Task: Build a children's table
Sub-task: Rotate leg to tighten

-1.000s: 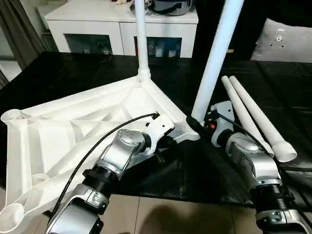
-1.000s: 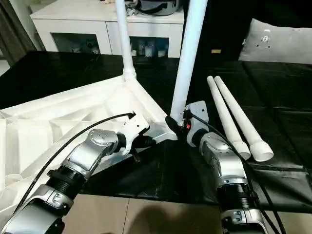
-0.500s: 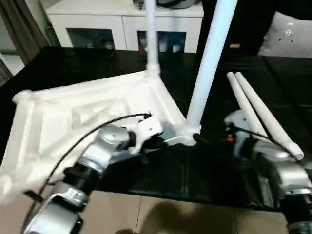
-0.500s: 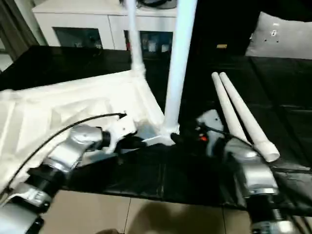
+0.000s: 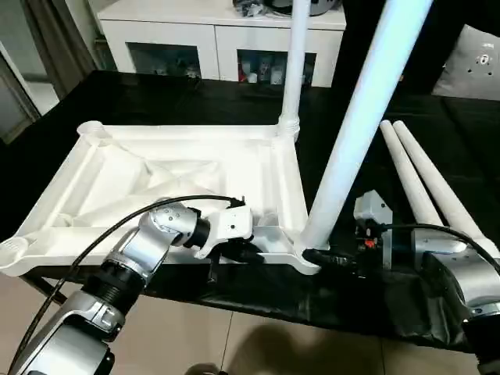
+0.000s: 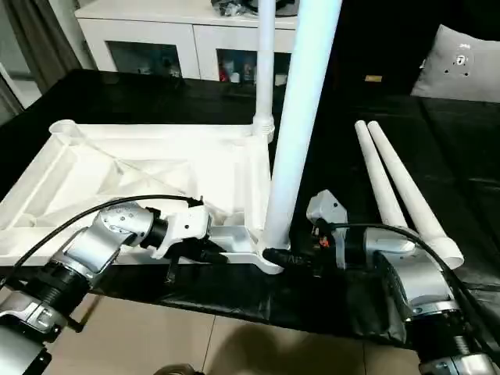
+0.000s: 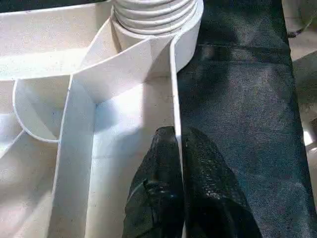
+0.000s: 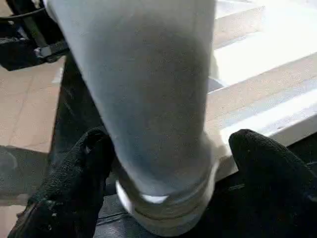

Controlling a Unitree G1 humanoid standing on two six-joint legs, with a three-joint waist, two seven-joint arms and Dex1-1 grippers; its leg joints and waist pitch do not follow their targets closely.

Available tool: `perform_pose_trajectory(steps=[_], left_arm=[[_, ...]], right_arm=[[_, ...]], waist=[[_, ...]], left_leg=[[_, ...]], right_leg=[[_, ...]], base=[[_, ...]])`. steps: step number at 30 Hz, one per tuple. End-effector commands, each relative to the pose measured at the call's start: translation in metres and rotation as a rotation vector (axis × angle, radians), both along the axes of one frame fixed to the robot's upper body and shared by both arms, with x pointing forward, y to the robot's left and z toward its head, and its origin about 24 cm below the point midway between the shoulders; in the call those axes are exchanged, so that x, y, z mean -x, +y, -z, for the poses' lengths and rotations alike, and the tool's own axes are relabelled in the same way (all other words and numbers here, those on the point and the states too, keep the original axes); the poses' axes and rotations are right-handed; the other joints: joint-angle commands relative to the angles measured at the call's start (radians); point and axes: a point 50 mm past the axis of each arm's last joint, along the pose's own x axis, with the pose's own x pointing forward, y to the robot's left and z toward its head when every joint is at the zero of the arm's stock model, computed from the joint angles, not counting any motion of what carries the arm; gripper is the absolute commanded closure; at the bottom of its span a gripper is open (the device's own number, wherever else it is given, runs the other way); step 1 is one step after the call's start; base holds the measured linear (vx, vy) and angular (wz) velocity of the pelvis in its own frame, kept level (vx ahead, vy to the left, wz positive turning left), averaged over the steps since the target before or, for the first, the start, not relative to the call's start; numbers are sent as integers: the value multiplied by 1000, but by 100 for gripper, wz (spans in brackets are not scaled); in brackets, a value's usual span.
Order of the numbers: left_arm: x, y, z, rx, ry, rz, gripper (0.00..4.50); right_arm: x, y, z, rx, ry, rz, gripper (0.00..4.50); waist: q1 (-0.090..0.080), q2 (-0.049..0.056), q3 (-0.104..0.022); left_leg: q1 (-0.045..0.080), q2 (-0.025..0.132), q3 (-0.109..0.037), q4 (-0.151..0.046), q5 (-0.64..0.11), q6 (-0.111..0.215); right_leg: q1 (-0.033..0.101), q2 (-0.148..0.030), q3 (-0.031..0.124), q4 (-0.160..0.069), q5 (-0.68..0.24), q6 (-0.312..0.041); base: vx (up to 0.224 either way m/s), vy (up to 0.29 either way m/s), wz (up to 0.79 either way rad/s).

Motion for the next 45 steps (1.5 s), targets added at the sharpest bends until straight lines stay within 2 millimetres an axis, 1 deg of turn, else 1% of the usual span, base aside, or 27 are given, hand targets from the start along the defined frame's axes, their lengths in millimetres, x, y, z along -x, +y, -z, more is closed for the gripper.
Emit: perform_pose_trajectory(steps=[1,7,10,13,14,15,16,17,18,19,20,21,22,24,25,26,27,29,31,33,34,36,38,39,42,43,45], left_arm=[[7,1,11,-75,43,69,450],[7,1,12,-73,47,69,450],[7,1,12,-62,54,58,450],[5,-2,12,-31,66,3,450],[2,-7,10,10,74,-74,450],[2,-7,10,12,75,-79,450],[-1,-10,10,34,78,-128,450],[-6,-18,10,66,83,-228,450],[-6,-19,9,70,83,-240,450],[-10,-25,9,93,86,-315,450],[-11,-28,9,102,88,-344,450],[-14,-32,9,116,93,-392,450],[-16,-37,9,128,103,-448,450],[-20,-45,10,146,104,-530,450],[-22,-50,12,154,95,-574,450],[-23,-53,12,155,87,-596,450],[-24,-58,12,158,56,-607,450],[-23,-60,11,159,52,-603,450],[-22,-61,10,158,51,-591,450],[-22,-56,10,147,31,-567,450],[-22,-51,11,128,21,-556,450],[-22,-45,14,102,19,-551,450],[-22,-40,15,88,12,-535,450],[-22,-38,15,85,10,-527,450],[-21,-32,15,74,-2,-471,450],[-19,-27,14,58,-14,-422,450],[-18,-23,15,38,-18,-377,450]], right_arm=[[3,4,-1,-19,15,-38,83],[5,5,2,-26,32,-50,134],[7,6,3,-38,50,-47,171],[8,9,5,-69,70,-11,181],[4,13,7,-69,76,64,182],[3,13,8,-67,75,69,182],[0,15,10,-54,71,113,182],[-8,19,16,-28,59,222,184],[-9,19,17,-25,56,237,185],[-17,22,20,-26,46,338,186],[-20,23,20,-33,45,380,186],[-25,25,21,-37,46,444,186],[-30,26,23,-31,44,521,186],[-38,27,28,-21,64,642,186],[-41,29,31,-12,75,704,186],[-43,31,33,-5,72,737,186],[-43,37,34,-27,63,724,151],[-43,39,33,-35,56,717,116],[-42,42,31,-57,41,701,113],[-40,41,27,-74,16,670,95],[-40,39,24,-84,-2,653,73],[-38,35,20,-92,-24,630,68],[-37,30,17,-93,-45,607,38],[-36,28,16,-90,-54,601,38],[-33,18,13,-68,-77,548,10],[-30,13,10,-51,-89,488,3],[-28,7,8,-39,-95,450,3]], waist=[[1,-18,-68],[2,-17,-69],[3,-17,-69],[4,-17,-71],[3,-12,-69],[2,-13,-68],[-3,-16,-64],[-3,-15,-62],[-10,-10,-59],[-14,-13,-55],[-23,-12,-51],[-26,-13,-51],[-35,-16,-51],[-46,-14,-53],[-51,-16,-53],[-53,-18,-54],[-51,-18,-57],[-49,-17,-60],[-47,-13,-62],[-46,-13,-61],[-46,-13,-61],[-45,-13,-61],[-46,-14,-61],[-44,-13,-61],[-47,-14,-64],[-46,-14,-66],[-43,-12,-68]], left_leg=[[2,110,-41,-61,-15,128],[3,111,-41,-60,-9,123],[3,112,-42,-60,-13,120],[3,114,-43,-59,0,123],[3,114,-42,-60,-6,118],[3,114,-43,-62,-13,114],[4,111,-41,-65,-39,98],[7,108,-41,-66,-56,89],[7,106,-41,-69,-81,65],[16,102,-39,-71,-114,47],[17,98,-40,-73,-138,34],[18,96,-41,-73,-149,31],[18,95,-41,-73,-157,29],[16,97,-45,-73,-149,24],[17,93,-43,-72,-143,30],[13,87,-41,-71,-132,36],[11,86,-41,-69,-121,41],[6,88,-40,-68,-89,66],[5,96,-42,-70,-70,82],[5,97,-42,-70,-75,85],[5,97,-42,-71,-78,86],[3,96,-41,-71,-79,87],[2,95,-40,-70,-79,92],[3,96,-41,-71,-79,93],[0,94,-41,-68,-70,101],[-2,94,-41,-66,-55,109],[-2,98,-42,-65,-42,122]], right_leg=[[56,-137,89,-57,-158,-118],[55,-137,89,-57,-155,-114],[56,-136,89,-56,-162,-112],[55,-136,89,-52,-139,-117],[55,-136,89,-55,-143,-120],[54,-137,88,-57,-154,-121],[55,-138,87,-64,-199,-117],[54,-138,86,-72,-234,-110],[55,-137,84,-79,-285,-103],[52,-135,82,-92,-353,-85],[55,-136,77,-101,-417,-68],[56,-135,75,-107,-441,-56],[54,-135,76,-112,-457,-45],[54,-134,76,-108,-439,-50],[52,-132,77,-110,-429,-48],[55,-131,76,-109,-422,-46],[57,-134,78,-108,-413,-42],[59,-134,81,-102,-375,-38],[57,-133,84,-92,-316,-54],[58,-135,85,-90,-305,-60],[58,-135,85,-91,-308,-61],[59,-135,85,-90,-307,-61],[60,-134,85,-91,-309,-56],[60,-134,85,-91,-311,-54],[60,-133,85,-87,-285,-59],[61,-132,86,-80,-252,-65],[58,-130,86,-74,-213,-74]], base=[[0,0,0],[0,0,0],[0,0,0],[0,0,0],[0,0,0],[0,0,0],[0,0,0],[0,0,0],[0,0,0],[0,0,0],[0,0,0],[0,0,0],[0,0,0],[0,0,0],[0,0,0],[0,0,0],[0,0,0],[0,0,0],[0,0,0],[0,0,0],[0,0,0],[0,0,0],[0,0,0],[0,0,0],[0,0,0],[0,0,0],[0,0,0]])
